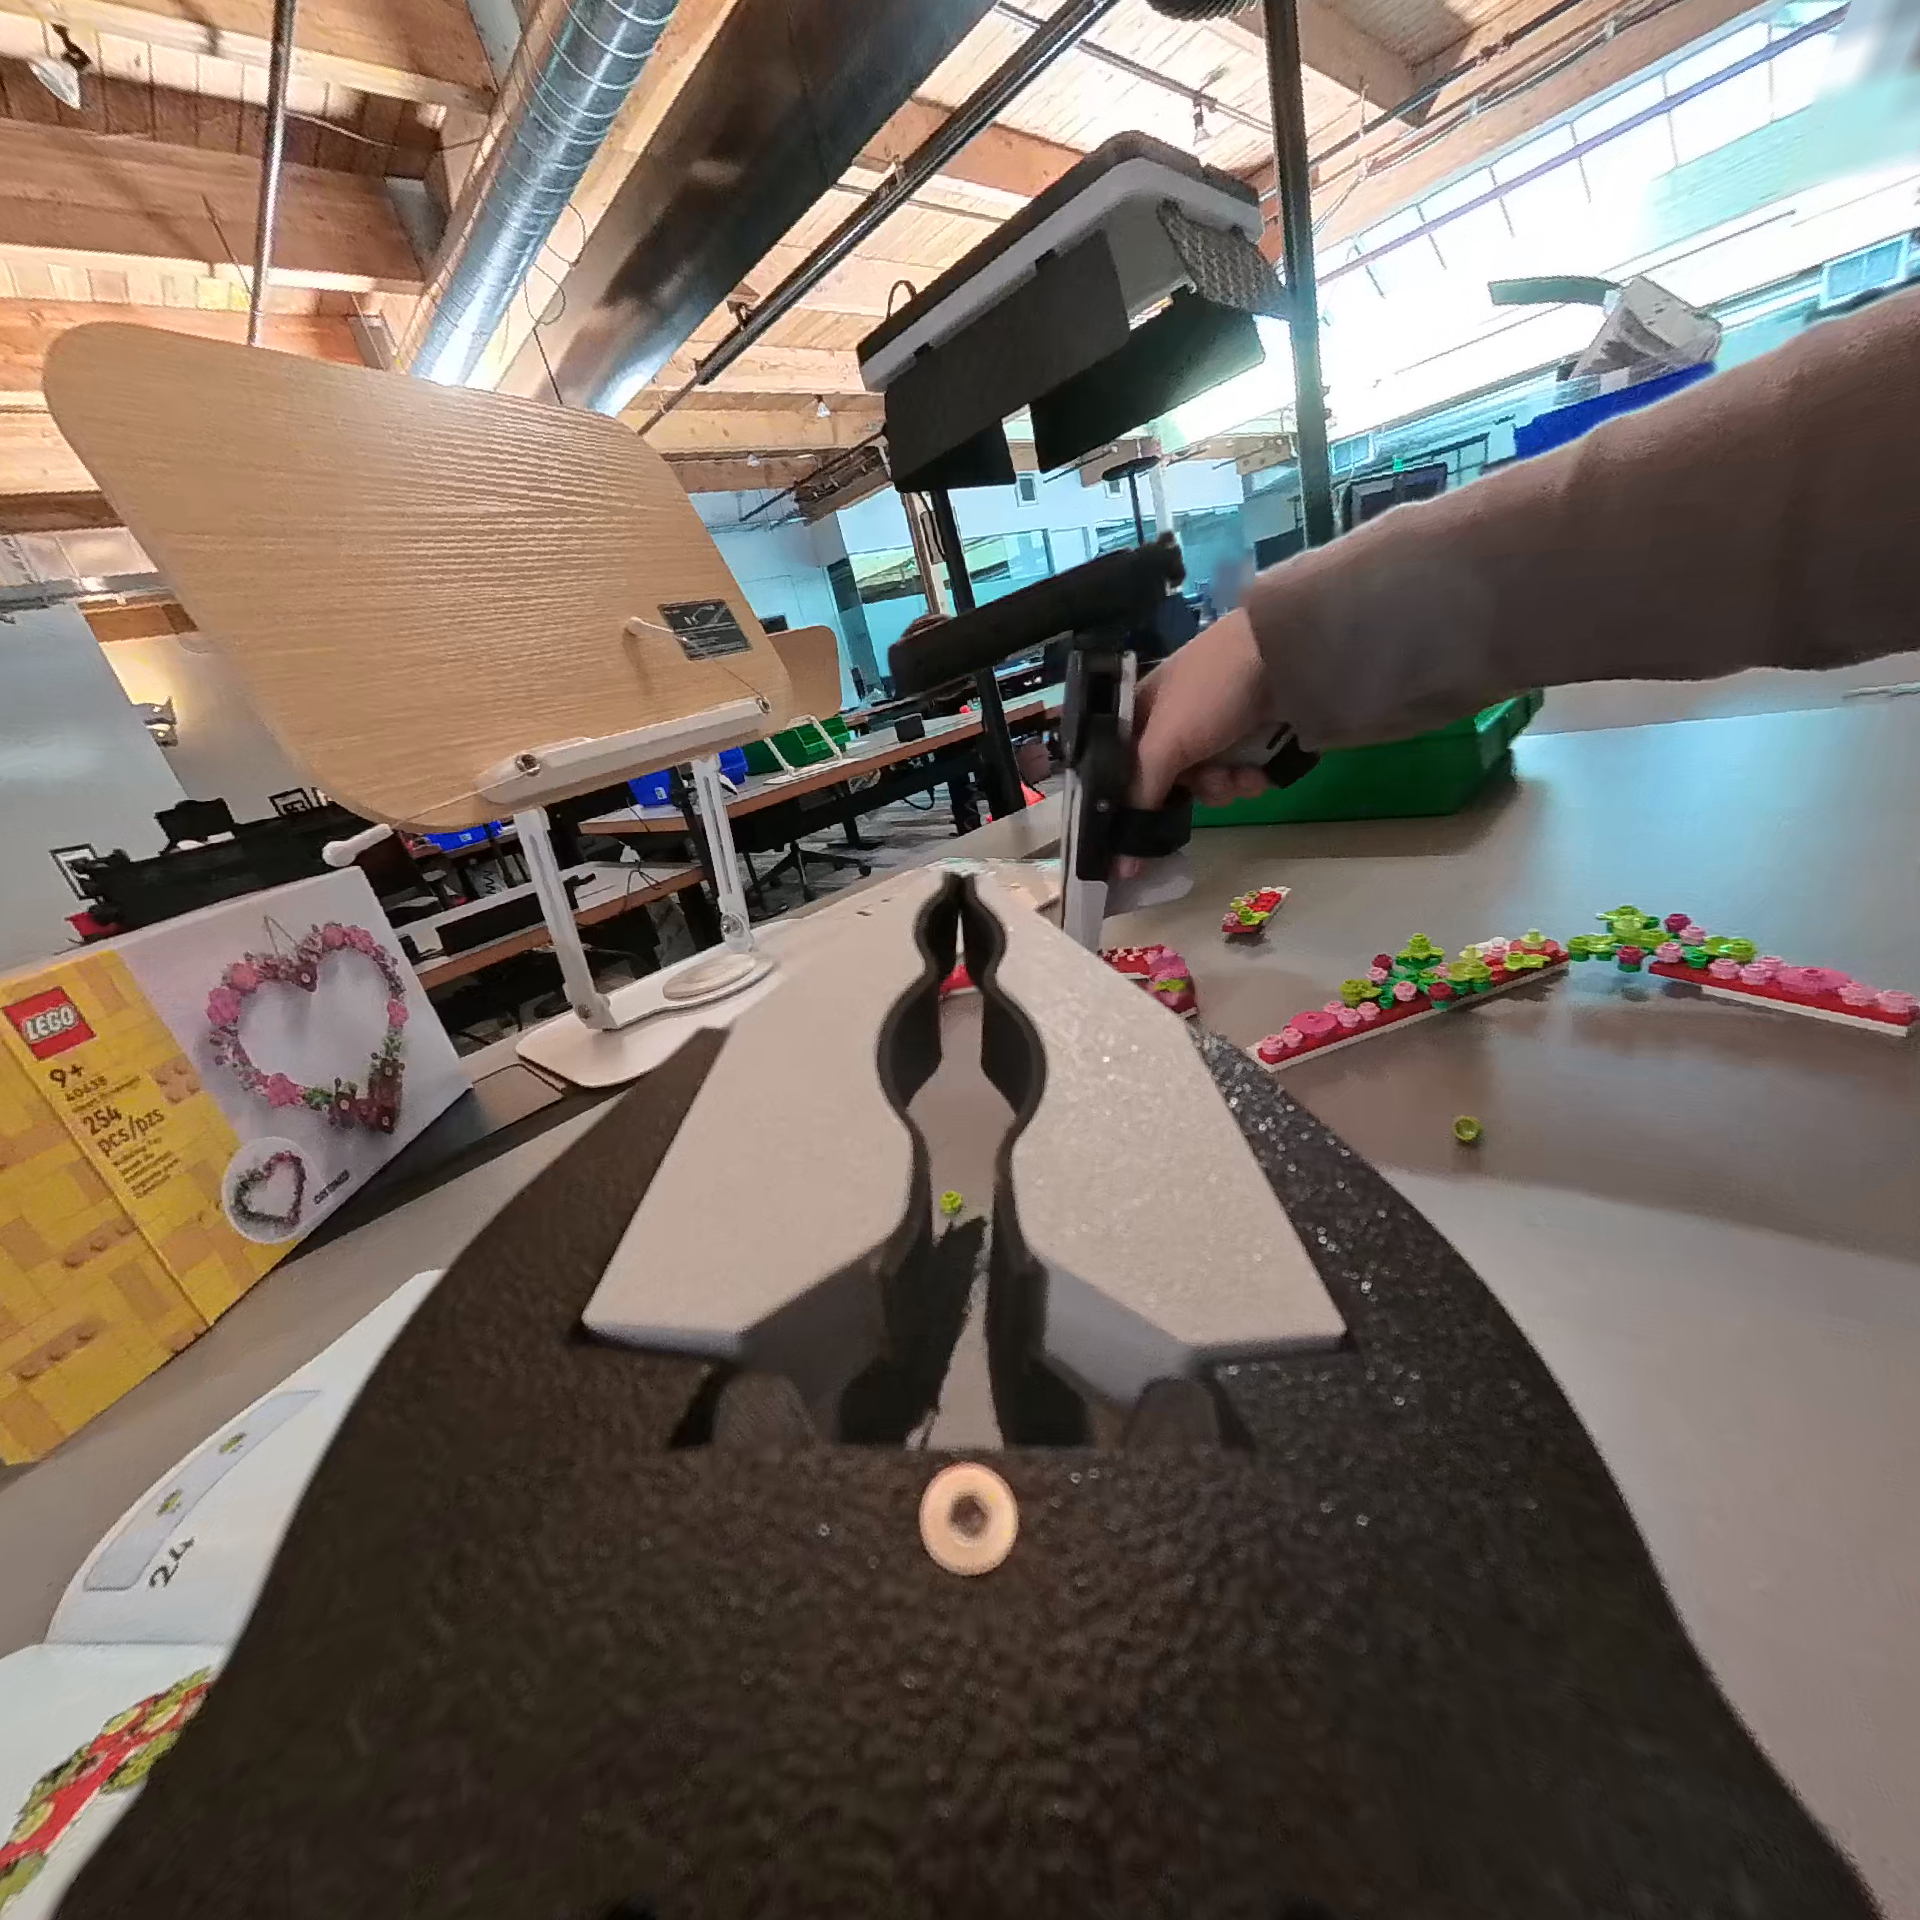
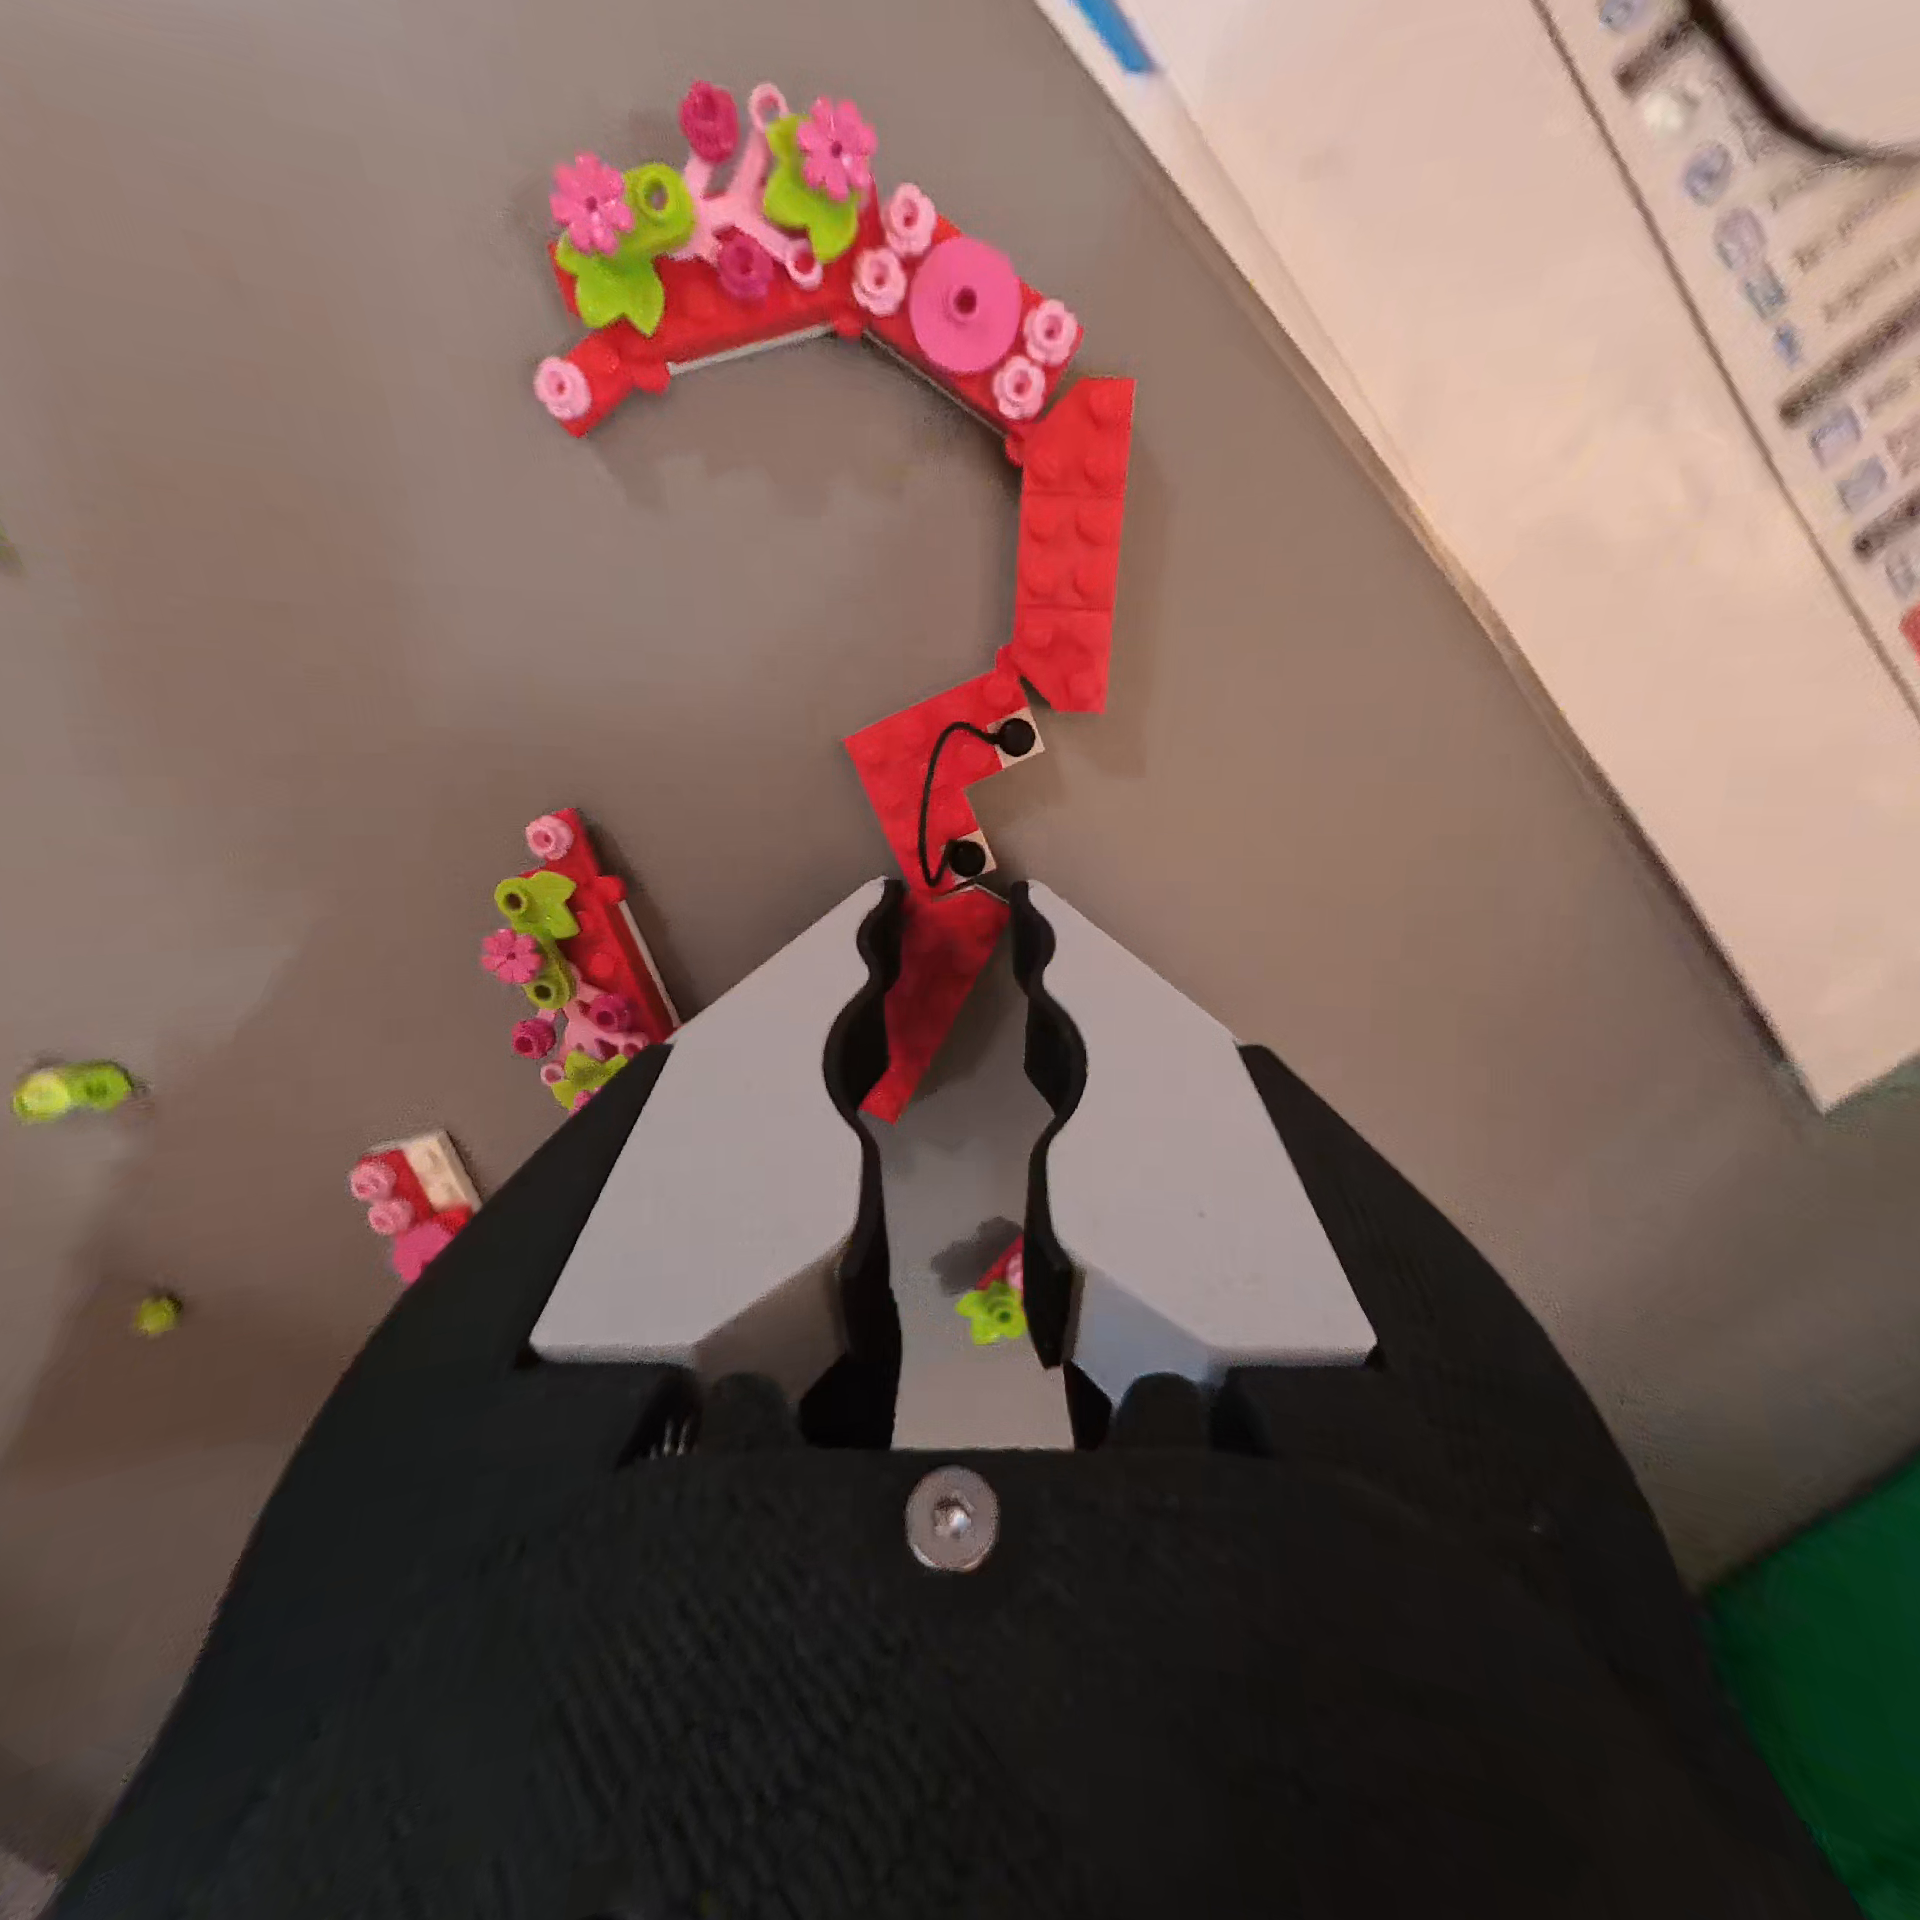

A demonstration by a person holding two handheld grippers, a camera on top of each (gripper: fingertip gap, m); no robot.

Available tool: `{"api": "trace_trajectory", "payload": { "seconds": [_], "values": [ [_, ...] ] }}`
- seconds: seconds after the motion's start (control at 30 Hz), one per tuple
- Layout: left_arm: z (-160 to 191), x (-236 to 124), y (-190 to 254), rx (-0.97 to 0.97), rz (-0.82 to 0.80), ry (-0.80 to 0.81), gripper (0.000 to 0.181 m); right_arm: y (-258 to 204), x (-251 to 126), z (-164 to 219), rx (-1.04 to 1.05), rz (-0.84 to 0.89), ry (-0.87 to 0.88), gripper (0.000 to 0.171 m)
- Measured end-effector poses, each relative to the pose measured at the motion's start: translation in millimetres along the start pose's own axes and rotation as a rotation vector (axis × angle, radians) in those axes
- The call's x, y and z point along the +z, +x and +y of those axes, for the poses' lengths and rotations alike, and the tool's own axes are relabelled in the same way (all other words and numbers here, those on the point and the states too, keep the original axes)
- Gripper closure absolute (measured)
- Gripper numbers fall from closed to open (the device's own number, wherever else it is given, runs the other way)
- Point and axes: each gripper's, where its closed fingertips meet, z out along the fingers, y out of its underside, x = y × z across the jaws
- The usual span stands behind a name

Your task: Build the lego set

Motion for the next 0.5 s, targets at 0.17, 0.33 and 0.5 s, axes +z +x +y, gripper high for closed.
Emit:
{"api": "trace_trajectory", "payload": {
  "seconds": [0.17,0.33,0.5],
  "values": [
    [2,1,2,-0.011,0.011,-0.007,0.181,-15,-4,4,0.182,-0.089,0.090,0.144],
    [2,1,3,-0.013,0.019,-0.007,0.181,-32,-21,4,0.156,-0.219,0.199,0.132],
    [2,2,4,-0.013,0.025,-0.004,0.181,-23,-20,13,-0.019,-0.137,0.204,0.148]
  ]
}}
